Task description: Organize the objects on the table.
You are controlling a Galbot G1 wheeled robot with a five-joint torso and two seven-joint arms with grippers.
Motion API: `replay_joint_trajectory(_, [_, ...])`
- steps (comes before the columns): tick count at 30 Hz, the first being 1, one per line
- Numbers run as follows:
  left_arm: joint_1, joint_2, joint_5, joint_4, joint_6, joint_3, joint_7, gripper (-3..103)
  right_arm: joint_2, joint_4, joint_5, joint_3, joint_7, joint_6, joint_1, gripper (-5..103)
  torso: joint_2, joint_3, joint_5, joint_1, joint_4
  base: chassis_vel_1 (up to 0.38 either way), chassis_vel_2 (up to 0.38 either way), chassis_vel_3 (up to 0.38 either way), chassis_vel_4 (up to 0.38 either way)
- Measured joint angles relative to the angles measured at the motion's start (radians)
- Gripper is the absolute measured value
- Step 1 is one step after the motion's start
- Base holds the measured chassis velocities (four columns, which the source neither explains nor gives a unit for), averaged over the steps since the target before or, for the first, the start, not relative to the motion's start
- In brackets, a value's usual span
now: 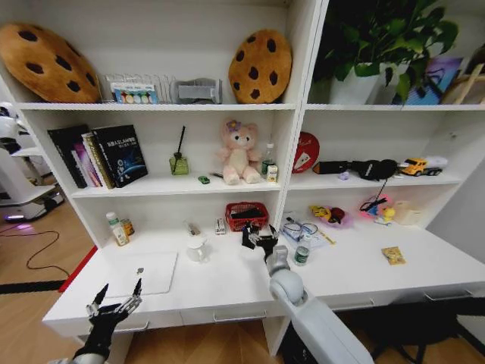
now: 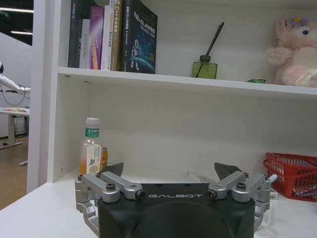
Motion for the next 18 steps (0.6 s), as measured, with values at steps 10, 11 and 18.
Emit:
replay_joint_trajectory(10, [0.0,0.0,0.0,0.0,0.0,0.0,0.0,100,-0.037,-0.104,0.201,0.029,-0.015,-0.198,0.032,95,0.0,0.0,0.0001,0.0,0.0004,0.0,0.0,0.0,0.0])
replay_joint_trajectory(11, [0.0,0.0,0.0,0.0,0.0,0.0,0.0,100,-0.045,-0.102,0.22,0.029,-0.02,-0.224,0.033,91,0.0,0.0,0.0,0.0,0.0003,0.0,0.0,0.0,0.0])
replay_joint_trajectory(18, [0.0,0.0,0.0,0.0,0.0,0.0,0.0,100,-0.063,-0.107,0.245,0.031,-0.063,-0.285,0.046,84,0.0,0.0,-0.0001,0.0,0.0001,0.0,0.0,0.0,0.0])
